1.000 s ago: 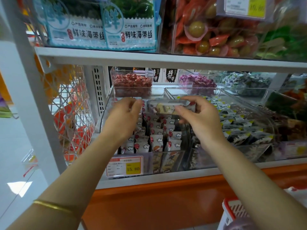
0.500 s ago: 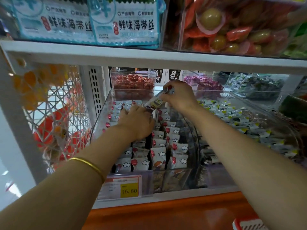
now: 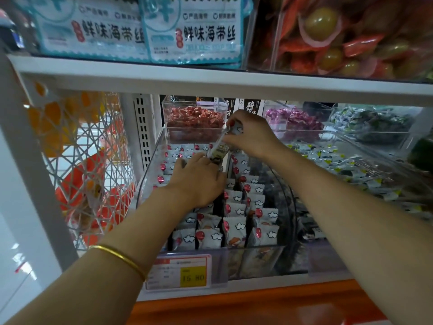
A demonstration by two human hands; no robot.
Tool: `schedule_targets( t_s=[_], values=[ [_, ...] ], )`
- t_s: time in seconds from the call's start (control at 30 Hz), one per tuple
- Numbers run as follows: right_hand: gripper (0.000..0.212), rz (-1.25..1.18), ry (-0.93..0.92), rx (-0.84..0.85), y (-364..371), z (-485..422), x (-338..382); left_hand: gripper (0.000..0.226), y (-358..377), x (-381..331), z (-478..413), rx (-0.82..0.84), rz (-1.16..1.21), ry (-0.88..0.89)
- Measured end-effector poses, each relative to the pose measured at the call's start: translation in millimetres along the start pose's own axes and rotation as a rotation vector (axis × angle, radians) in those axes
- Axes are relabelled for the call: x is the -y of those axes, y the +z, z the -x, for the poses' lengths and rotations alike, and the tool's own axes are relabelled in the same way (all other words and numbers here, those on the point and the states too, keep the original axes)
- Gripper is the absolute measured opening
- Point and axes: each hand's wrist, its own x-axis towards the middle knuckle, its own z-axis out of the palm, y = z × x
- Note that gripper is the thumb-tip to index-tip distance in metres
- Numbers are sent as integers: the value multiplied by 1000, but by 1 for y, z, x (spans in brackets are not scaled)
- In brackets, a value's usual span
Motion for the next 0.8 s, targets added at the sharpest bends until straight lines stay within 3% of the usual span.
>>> schedule_targets(
  t_s=[0.17, 0.4, 0.47, 0.6, 0.7, 0.8],
  values=[
    [25, 106, -66, 153, 11, -2, 3, 45, -1, 1, 2, 7, -9, 0],
    [24, 222, -24, 567, 27, -8, 16, 45, -6, 2, 11, 7, 48, 13],
    [24, 168, -11, 520, 29, -6, 16, 43, -8, 3, 13, 18, 61, 15],
    [23, 133, 41, 207, 23, -16, 5, 36, -12, 3, 15, 35, 82, 7],
    [23, 325, 23, 237, 29, -25, 1, 21, -14, 4, 18, 41, 81, -5],
    [17, 430, 53, 312, 37, -25, 1, 21, -16, 4, 21, 51, 89, -19]
  ],
)
